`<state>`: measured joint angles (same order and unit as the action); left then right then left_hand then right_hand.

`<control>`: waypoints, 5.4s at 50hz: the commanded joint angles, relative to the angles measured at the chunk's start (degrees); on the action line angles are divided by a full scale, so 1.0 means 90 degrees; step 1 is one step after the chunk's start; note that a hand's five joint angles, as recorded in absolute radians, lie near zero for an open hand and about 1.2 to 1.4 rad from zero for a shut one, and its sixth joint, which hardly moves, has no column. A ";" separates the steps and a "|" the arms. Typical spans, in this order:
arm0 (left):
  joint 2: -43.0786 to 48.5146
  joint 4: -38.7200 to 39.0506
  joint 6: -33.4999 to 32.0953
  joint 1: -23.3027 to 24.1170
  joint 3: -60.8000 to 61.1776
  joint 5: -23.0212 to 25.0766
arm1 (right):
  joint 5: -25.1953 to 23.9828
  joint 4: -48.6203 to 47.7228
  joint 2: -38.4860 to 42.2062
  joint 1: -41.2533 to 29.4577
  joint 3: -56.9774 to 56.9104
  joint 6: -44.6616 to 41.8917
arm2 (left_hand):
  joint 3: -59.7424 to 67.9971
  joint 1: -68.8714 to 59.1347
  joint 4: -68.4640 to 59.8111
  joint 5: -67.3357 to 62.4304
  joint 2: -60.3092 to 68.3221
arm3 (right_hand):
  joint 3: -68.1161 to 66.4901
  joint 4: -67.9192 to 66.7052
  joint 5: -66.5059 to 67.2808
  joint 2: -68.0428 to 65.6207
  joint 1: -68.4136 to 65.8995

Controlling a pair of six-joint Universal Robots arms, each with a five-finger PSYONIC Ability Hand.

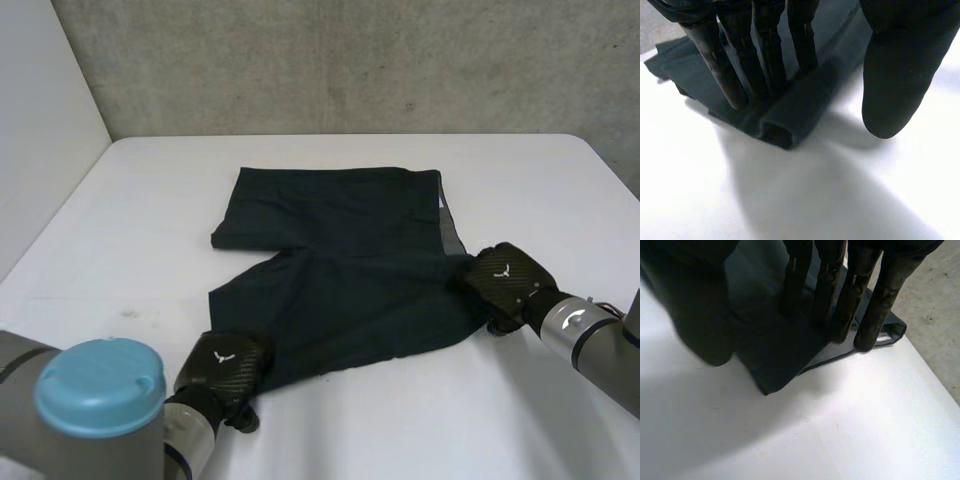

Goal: Fold the shorts.

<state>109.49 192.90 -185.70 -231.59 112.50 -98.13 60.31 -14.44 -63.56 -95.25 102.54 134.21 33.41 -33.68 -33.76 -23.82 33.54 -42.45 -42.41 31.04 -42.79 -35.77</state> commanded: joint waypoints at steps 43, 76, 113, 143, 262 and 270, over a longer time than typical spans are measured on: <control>-0.1192 -0.1115 -0.3459 -0.0233 -0.1286 0.0229 | 0.0388 0.4575 -0.1660 0.0370 -0.0992 -0.0431 | 0.5176 -0.5147 -0.5138 -0.5131 0.5163 | -0.4173 -0.4176 0.4329 -0.4134 -0.4914; 0.3064 0.3030 -0.3508 -0.0498 -0.4917 0.0434 | 0.2654 0.0461 -0.0035 -0.0803 -0.2480 0.1981 | -0.2601 0.2631 0.2640 0.2647 -0.2615 | 0.3605 0.3601 -0.3449 0.3644 0.2863; 0.0003 0.1136 -0.0431 -0.0654 -0.1817 0.0415 | 0.1874 0.0344 -0.0652 -0.0032 -0.0524 0.1455 | -0.2484 0.2514 0.2522 0.2530 -0.2498 | -0.4173 -0.4176 0.4329 -0.4134 -0.4914; -0.0085 0.1204 -0.0431 -0.0703 -0.1514 0.0454 | 0.1170 0.0452 0.0744 0.0837 -0.1013 0.1260 | -0.2540 0.2570 0.2578 0.2586 -0.2554 | -0.3585 -0.3588 0.3741 -0.3546 -0.4326; 0.0523 -0.1550 -0.0736 -0.0428 -0.4990 -0.0113 | 0.1930 0.2132 0.0102 -0.2005 -0.4138 0.3623 | -0.1849 0.1878 0.1887 0.1894 -0.1862 | 0.3605 0.3601 -0.3449 0.3644 0.2863; -0.1090 -0.2779 0.0154 -0.1386 -0.5097 0.0375 | 0.3776 0.2336 -0.1208 -0.1956 -0.4304 0.3994 | -0.1699 0.1729 0.1738 0.1745 -0.1713 | 0.3605 0.3601 -0.3449 0.3644 0.2863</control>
<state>110.27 177.19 -190.10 -237.62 67.74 -98.40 81.85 4.95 -65.22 -113.14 64.95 167.96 14.88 -15.10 -15.40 -5.02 15.23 -11.70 -13.98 3.93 -12.25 -11.06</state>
